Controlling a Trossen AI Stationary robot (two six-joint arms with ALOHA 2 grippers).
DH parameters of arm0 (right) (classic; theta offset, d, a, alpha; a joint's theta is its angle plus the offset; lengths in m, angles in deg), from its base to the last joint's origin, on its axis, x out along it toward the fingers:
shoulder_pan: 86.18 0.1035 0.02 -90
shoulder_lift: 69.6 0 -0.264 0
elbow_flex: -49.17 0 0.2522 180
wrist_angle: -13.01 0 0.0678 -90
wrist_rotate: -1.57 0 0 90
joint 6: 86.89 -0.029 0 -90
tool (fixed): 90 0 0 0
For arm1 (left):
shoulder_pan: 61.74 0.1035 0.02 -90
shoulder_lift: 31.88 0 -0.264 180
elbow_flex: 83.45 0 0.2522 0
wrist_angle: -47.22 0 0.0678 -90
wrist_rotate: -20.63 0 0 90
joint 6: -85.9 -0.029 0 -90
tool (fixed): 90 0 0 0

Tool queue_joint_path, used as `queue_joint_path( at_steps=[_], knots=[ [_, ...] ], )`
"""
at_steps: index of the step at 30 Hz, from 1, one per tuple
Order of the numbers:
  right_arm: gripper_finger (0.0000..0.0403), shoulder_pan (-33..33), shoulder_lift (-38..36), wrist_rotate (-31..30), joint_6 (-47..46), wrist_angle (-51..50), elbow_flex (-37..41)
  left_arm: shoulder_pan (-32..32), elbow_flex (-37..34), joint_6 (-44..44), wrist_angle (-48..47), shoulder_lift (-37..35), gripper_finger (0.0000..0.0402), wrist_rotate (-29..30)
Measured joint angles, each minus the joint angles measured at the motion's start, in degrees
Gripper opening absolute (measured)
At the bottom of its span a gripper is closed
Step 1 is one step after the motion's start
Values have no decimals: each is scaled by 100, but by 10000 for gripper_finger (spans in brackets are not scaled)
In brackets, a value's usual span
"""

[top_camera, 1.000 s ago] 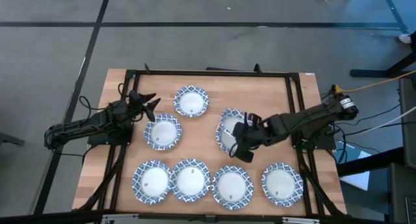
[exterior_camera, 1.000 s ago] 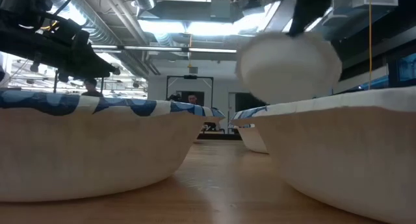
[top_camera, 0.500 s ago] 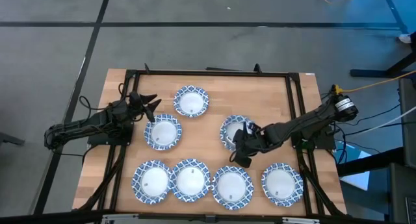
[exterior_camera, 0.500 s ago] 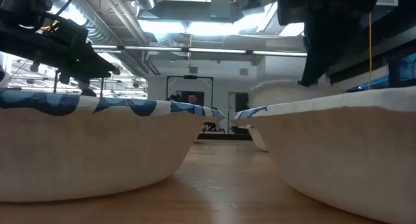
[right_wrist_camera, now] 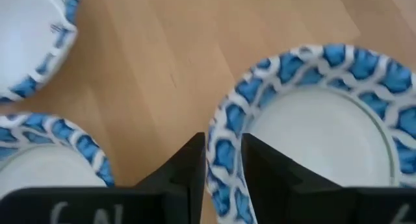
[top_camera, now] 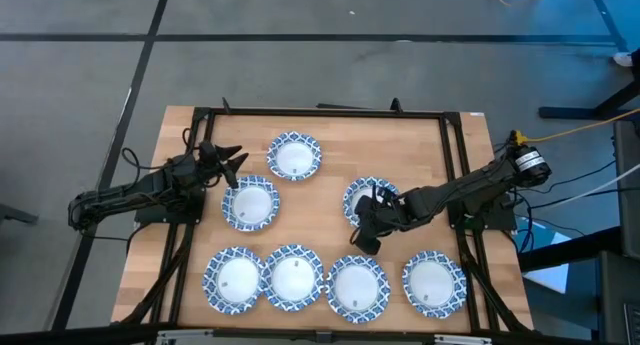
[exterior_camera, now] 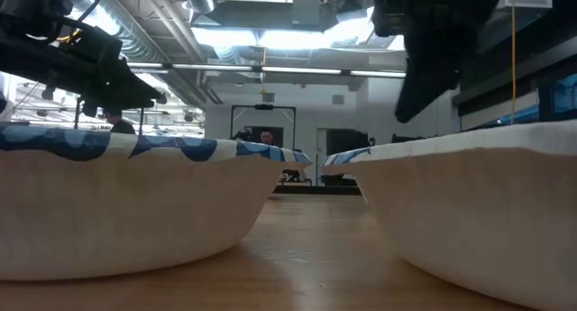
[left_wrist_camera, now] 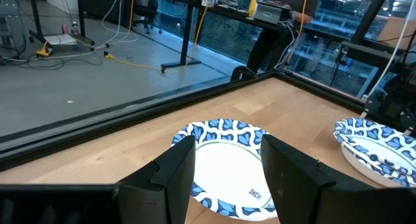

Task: Nest bowls inside each other
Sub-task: Stack the white bowl on top of the white bowl

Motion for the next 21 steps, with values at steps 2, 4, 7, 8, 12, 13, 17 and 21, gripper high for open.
queue_joint_path(
  at_steps=[2, 4, 7, 8, 12, 13, 17, 21],
  knots=[
    [101, -112, 0, 115, 172, 192, 1, 1, 0, -2, 0, 0, 169, 1],
    [105, -246, 0, 195, 367, 365, 1, 0, 0, -2, 0, 0, 169, 1],
    [125, -488, 0, 356, 714, 641, 0, 1, 0, -2, 0, 0, 169, 1],
    [136, -575, 0, 439, 794, 722, 0, 0, 0, -2, 0, 0, 169, 1],
    [184, -880, 0, 506, 1162, 1154, 0, 0, 0, -3, 0, 0, 169, 1],
    [194, -945, 0, 501, 1234, 1289, 1, 1, 0, -3, 0, 0, 169, 1],
    [222, -1115, 0, 531, 1708, 1583, 0, 1, 0, 0, 0, 0, 169, 1],
    [232, -1235, 0, 537, 1843, 1668, 0, 0, 0, 0, 0, 0, 169, 1]
  ],
)
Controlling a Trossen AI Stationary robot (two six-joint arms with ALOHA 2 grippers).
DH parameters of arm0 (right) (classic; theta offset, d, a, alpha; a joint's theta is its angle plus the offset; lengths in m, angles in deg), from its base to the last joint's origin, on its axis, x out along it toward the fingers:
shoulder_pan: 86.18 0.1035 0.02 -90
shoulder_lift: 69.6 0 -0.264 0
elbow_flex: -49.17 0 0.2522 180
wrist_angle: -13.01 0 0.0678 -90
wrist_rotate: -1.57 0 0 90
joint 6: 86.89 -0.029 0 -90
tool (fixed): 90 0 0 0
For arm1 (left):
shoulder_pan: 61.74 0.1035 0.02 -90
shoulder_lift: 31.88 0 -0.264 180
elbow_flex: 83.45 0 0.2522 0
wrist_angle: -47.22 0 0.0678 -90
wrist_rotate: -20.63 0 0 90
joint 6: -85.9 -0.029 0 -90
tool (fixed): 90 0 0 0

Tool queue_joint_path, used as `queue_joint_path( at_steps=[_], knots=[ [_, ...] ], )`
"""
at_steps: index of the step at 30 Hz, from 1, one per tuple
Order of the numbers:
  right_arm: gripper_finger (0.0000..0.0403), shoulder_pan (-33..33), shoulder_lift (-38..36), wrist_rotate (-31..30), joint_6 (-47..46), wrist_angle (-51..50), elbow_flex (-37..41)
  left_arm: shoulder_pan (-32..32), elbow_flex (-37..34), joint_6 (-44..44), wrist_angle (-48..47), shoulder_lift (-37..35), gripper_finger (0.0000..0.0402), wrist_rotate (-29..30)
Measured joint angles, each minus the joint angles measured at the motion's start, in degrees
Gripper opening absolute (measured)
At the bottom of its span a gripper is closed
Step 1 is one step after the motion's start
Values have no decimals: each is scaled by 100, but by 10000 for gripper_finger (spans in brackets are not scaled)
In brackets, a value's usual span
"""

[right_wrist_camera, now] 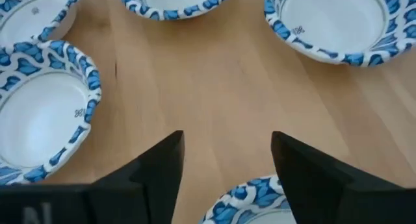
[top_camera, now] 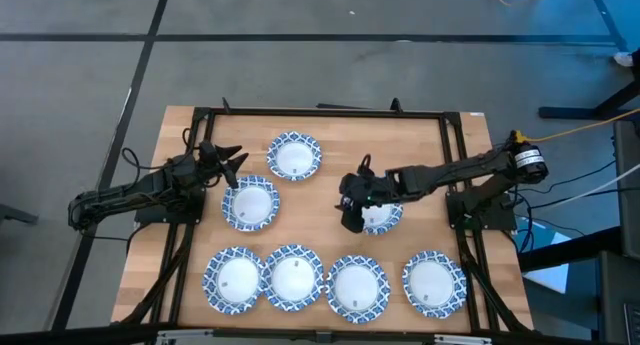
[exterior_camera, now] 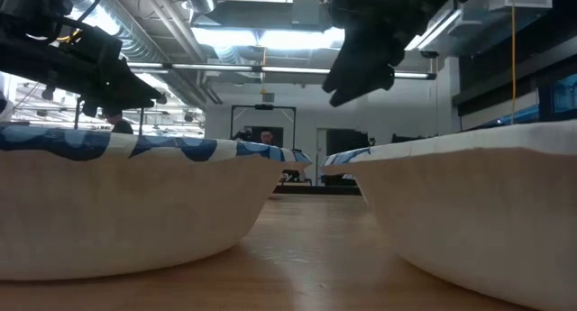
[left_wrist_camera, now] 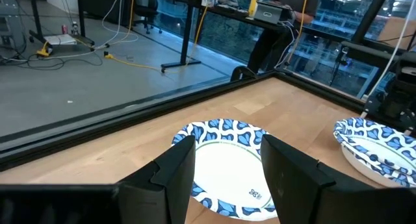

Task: Nest bowls inside each other
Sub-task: Stack the white bowl on top of the white bowl

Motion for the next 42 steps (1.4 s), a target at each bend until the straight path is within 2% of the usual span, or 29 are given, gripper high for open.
queue_joint_path(
  at_steps=[5, 11, 15, 22, 27, 35, 42],
  knots=[
    [233, -59, 0, 49, -5, 14, 0, 2, 0, -17, 0, 0, 169, 0],
    [229, 127, -72, 870, 291, -229, -11, 0, 0, -48, 0, -2, 169, 0],
    [218, 495, -98, 1201, 249, -965, -240, 1, 0, -48, 0, -2, 169, 0],
    [196, 1325, -92, 1100, 190, -1308, -547, 0, 0, -48, 0, -2, 169, 0],
    [185, 1730, 188, 1019, -220, -1413, -562, 1, 0, -30, 1, -1, 169, -1],
    [172, 1983, 1056, 1060, -681, -1527, -557, 0, -2, -4, 7, -2, 169, -48],
    [168, 1974, 1371, 1056, -956, -1504, -557, 0, -2, -4, 4, -2, 169, -48]
  ],
)
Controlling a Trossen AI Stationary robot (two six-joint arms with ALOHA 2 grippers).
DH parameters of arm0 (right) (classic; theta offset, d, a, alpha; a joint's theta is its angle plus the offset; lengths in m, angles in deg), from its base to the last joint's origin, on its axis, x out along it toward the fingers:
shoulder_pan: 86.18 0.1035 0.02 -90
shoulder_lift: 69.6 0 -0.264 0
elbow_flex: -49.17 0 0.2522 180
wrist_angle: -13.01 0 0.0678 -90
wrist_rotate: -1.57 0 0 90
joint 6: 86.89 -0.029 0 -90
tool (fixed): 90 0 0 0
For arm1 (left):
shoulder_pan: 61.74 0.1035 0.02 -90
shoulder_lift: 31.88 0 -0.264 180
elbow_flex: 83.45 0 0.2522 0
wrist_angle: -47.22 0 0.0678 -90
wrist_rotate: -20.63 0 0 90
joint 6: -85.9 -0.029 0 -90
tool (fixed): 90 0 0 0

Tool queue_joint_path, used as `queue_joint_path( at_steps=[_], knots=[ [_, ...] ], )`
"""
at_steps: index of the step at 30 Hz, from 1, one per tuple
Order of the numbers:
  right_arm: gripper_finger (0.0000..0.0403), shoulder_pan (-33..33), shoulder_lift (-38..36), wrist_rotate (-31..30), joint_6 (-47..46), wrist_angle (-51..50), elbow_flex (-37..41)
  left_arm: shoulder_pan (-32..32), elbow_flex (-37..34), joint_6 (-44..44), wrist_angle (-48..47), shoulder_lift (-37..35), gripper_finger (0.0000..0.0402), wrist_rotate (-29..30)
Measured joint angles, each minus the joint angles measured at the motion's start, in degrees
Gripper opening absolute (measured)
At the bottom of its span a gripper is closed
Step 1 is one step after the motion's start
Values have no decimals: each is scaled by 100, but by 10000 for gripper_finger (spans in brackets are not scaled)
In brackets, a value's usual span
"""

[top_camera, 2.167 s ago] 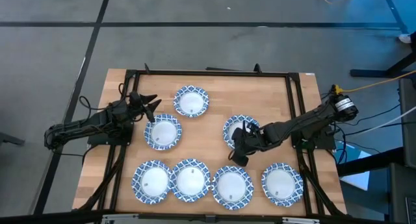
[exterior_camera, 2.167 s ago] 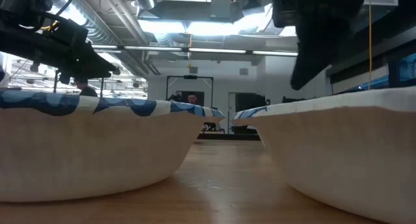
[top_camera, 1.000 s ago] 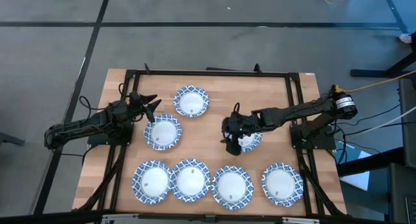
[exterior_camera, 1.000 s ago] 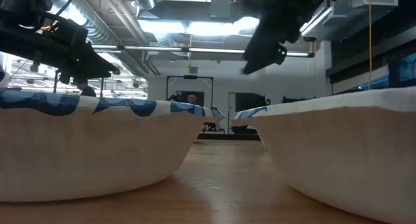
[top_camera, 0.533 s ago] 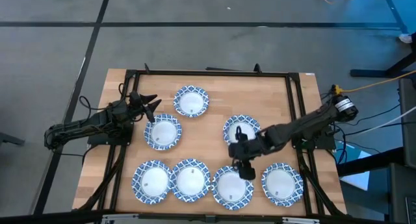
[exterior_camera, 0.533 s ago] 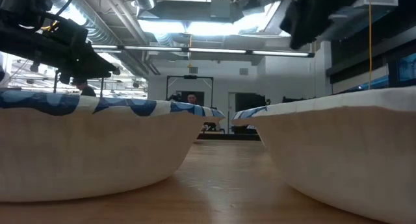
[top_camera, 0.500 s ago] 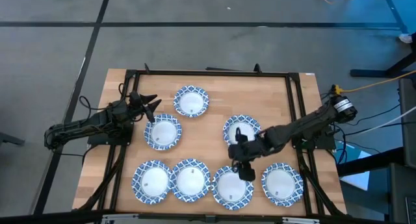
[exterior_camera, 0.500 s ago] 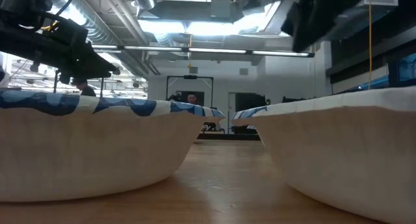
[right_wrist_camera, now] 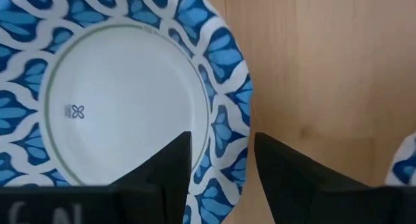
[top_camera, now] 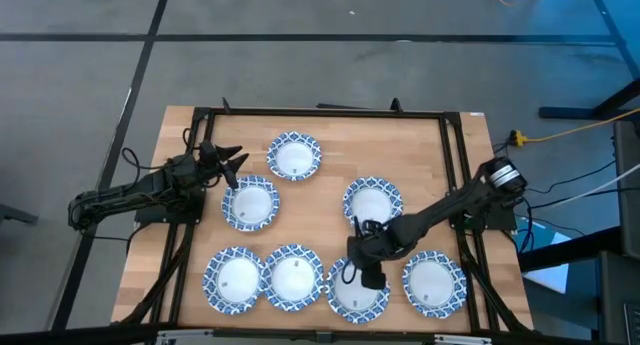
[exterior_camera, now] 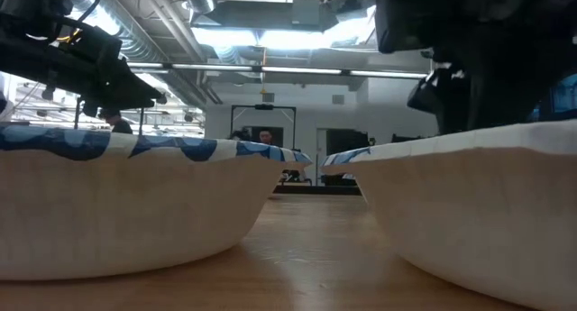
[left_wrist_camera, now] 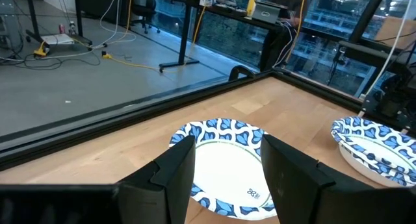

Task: Nest bowls inside each other
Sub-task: Stack the white bowl on top of the white bowl

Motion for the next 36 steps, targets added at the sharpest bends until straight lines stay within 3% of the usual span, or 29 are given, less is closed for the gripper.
queue_joint_path(
  at_steps=[9, 15, 20, 26, 36],
  knots=[
    [155, -58, 65, 41, -49, -14, 2, 2, 0, 0, -1, 0, 169, 0],
    [83, -150, 65, 82, -40, -19, 2, 0, 0, 0, -2, 0, 169, 0],
    [14, -291, 65, 620, 63, -14, 2, 1, 0, 4, -2, 0, 169, 0],
    [12, -410, 65, 804, 275, -91, -257, 2, 0, 9, -2, 0, 169, 0],
    [5, -929, 63, 436, 1134, -2475, -1885, 2, 0, 4, -4, 0, 169, 0]
  ],
)
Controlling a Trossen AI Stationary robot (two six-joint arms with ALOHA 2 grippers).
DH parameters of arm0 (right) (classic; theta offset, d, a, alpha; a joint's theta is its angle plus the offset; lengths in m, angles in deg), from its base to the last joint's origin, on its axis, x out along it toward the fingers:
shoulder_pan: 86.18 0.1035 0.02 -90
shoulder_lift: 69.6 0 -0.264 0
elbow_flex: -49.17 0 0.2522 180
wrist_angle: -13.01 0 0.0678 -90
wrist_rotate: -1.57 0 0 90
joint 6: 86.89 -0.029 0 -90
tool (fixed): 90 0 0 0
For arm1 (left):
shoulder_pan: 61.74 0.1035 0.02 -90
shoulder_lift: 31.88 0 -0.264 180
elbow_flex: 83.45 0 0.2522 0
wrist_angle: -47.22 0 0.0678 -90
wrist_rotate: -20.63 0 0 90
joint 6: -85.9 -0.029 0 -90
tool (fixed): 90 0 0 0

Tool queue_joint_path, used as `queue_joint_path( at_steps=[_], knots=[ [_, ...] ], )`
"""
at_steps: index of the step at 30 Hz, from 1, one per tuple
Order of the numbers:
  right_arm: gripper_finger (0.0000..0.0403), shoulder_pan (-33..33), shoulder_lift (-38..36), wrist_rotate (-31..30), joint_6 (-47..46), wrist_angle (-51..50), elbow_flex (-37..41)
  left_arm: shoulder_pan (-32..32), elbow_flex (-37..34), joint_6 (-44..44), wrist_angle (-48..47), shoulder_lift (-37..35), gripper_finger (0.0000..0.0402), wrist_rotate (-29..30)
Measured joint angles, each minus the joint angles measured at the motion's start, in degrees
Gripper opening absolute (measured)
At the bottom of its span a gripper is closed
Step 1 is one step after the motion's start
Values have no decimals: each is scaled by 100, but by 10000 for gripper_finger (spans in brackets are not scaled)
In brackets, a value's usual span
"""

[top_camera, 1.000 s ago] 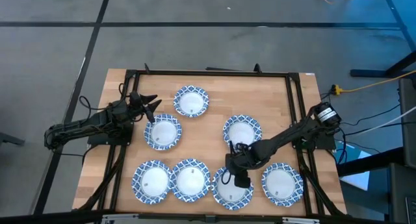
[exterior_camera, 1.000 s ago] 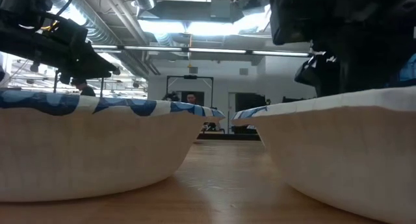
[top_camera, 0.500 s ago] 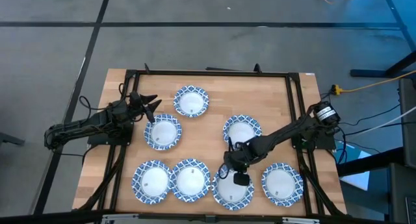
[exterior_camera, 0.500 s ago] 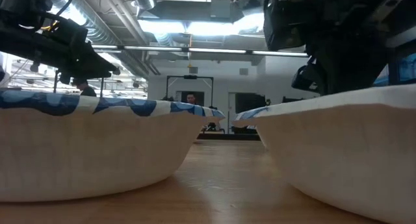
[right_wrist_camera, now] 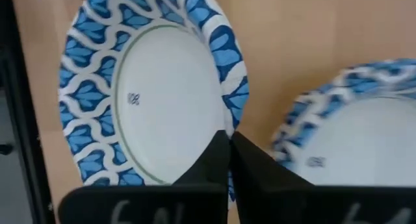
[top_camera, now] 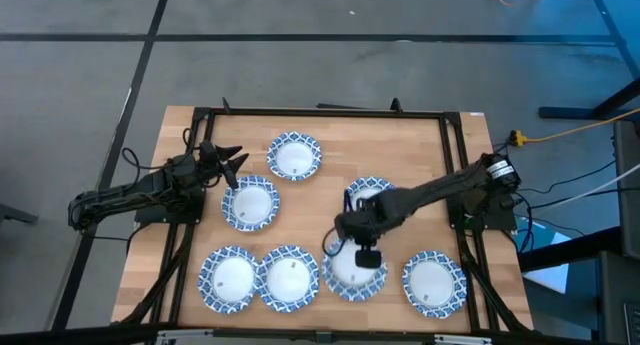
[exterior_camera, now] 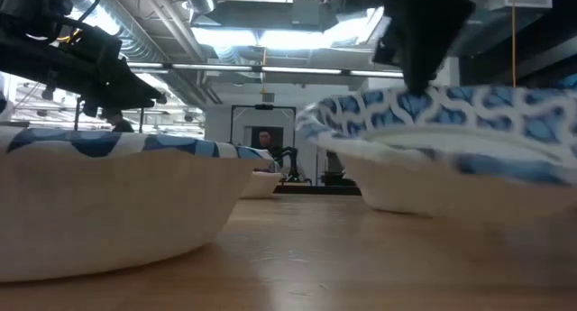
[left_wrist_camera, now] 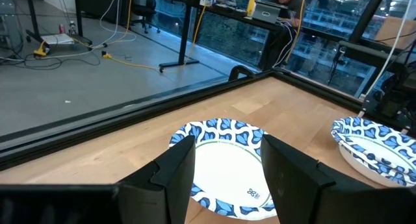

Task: Nest bowls inside each other
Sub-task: Stack the white bowl on top of the white bowl

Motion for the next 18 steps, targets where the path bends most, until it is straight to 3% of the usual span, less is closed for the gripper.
queue_joint_path(
  at_steps=[8, 18],
  knots=[
    [5, -653, -518, 56, 527, -334, -376, -2, 0, -44, -2, 2, 169, 0],
    [5, -1658, -1864, 17, 642, -331, 514, -2, 0, -48, -2, 2, 169, 2]
  ],
)
